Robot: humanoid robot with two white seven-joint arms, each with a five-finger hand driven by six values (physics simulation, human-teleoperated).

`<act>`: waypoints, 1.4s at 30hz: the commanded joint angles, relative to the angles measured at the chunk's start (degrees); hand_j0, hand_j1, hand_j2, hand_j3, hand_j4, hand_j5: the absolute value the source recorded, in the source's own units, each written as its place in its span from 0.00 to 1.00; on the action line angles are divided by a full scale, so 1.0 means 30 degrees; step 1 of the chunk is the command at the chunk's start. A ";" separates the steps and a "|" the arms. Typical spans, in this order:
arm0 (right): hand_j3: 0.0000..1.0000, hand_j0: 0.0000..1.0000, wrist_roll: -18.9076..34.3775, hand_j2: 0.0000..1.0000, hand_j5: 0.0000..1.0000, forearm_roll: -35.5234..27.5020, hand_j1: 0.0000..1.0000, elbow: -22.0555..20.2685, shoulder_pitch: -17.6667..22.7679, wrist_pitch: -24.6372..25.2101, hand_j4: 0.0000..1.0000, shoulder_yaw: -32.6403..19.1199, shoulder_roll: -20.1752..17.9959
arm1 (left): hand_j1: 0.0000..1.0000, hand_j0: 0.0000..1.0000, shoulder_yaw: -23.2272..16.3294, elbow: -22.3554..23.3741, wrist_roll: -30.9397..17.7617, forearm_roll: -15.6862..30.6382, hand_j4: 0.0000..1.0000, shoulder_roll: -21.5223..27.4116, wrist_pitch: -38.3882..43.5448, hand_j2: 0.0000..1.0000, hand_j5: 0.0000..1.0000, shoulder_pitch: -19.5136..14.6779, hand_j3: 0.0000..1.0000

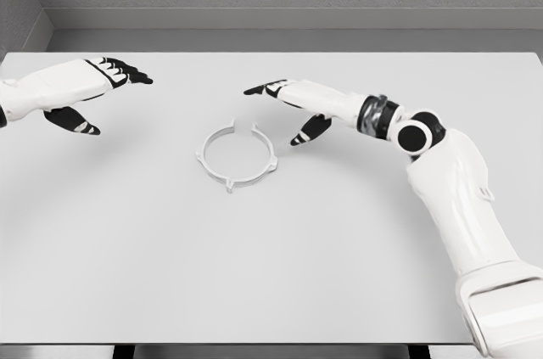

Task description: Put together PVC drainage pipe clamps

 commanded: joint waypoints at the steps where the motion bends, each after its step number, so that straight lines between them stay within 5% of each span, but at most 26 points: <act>1: 1.00 1.00 -0.0011 1.00 1.00 -0.0216 1.00 -0.1518 0.0146 0.0067 1.00 -0.0836 -0.0766 | 1.00 1.00 -0.0003 0.0000 0.0010 0.0123 1.00 -0.0012 0.0045 1.00 1.00 0.0000 1.00; 11: 1.00 1.00 -0.0011 1.00 1.00 -0.0216 1.00 -0.7233 0.2960 0.0067 1.00 -0.0865 -0.2143 | 1.00 1.00 -0.0003 0.0000 -0.0283 0.0123 1.00 -0.0012 0.0045 1.00 1.00 -0.0029 1.00; 18: 1.00 1.00 -0.0011 1.00 1.00 -0.0129 1.00 -0.7087 0.3107 0.0067 1.00 0.0599 -0.1616 | 1.00 1.00 -0.0032 0.0000 -0.0399 0.0123 1.00 -0.0130 0.0045 1.00 1.00 0.0000 1.00; 27: 1.00 1.00 -0.0011 1.00 1.00 0.0310 1.00 -0.4538 0.2873 0.0067 1.00 0.1009 -0.0708 | 1.00 1.00 -0.0179 -0.0761 -0.0868 0.0533 1.00 -0.0042 0.0045 1.00 1.00 0.0059 1.00; 36: 1.00 1.00 -0.0011 1.00 1.00 0.0721 1.00 -0.4450 0.2667 0.0067 1.00 0.1039 -0.0034 | 1.00 1.00 -0.0589 -0.0908 -0.0927 0.0621 1.00 0.0046 0.0045 1.00 1.00 0.0030 1.00; 42: 1.00 1.00 -0.0011 1.00 1.00 0.1366 1.00 -0.2575 0.2287 0.0067 1.00 0.1009 0.0347 | 1.00 1.00 -0.0501 -0.0879 -0.0927 0.0650 1.00 0.0046 0.0045 1.00 1.00 0.0030 1.00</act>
